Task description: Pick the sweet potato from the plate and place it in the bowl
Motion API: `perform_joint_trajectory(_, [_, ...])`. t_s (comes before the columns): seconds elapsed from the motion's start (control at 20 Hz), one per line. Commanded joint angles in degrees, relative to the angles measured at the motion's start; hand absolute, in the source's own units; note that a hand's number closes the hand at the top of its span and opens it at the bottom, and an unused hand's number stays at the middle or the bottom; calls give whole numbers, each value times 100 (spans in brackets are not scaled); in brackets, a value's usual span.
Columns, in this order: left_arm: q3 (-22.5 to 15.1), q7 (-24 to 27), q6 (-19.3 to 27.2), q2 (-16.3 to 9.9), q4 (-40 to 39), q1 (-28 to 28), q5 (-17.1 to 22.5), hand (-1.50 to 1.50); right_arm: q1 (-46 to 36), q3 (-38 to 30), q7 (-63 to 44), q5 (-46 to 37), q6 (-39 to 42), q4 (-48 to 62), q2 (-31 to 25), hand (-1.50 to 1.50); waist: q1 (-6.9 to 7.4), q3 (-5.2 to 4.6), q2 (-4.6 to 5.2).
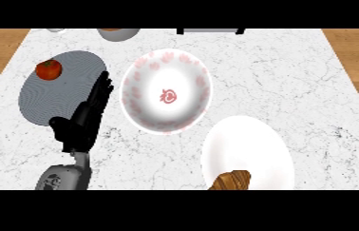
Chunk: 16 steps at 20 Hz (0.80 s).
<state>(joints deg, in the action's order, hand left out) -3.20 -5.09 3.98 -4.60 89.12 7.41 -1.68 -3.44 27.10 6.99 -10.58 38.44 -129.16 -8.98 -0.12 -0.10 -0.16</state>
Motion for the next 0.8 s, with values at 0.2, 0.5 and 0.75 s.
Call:
perform_joint_trajectory(0.2, [55,-34,13,31,16,41,-47,0,-1446,-81,-2718,854,-366,-319,873,150,29,5,11])
perform_joint_trajectory(0.5, [-194,305,85,290,-152,-121,-180,0,-3360,-194,-3842,924,-1495,418,892,150,47,3,4])
perform_joint_trajectory(0.75, [39,5,103,125,-370,411,-200,0,-4169,-612,-2917,-73,-1265,1876,896,150,70,5,37])
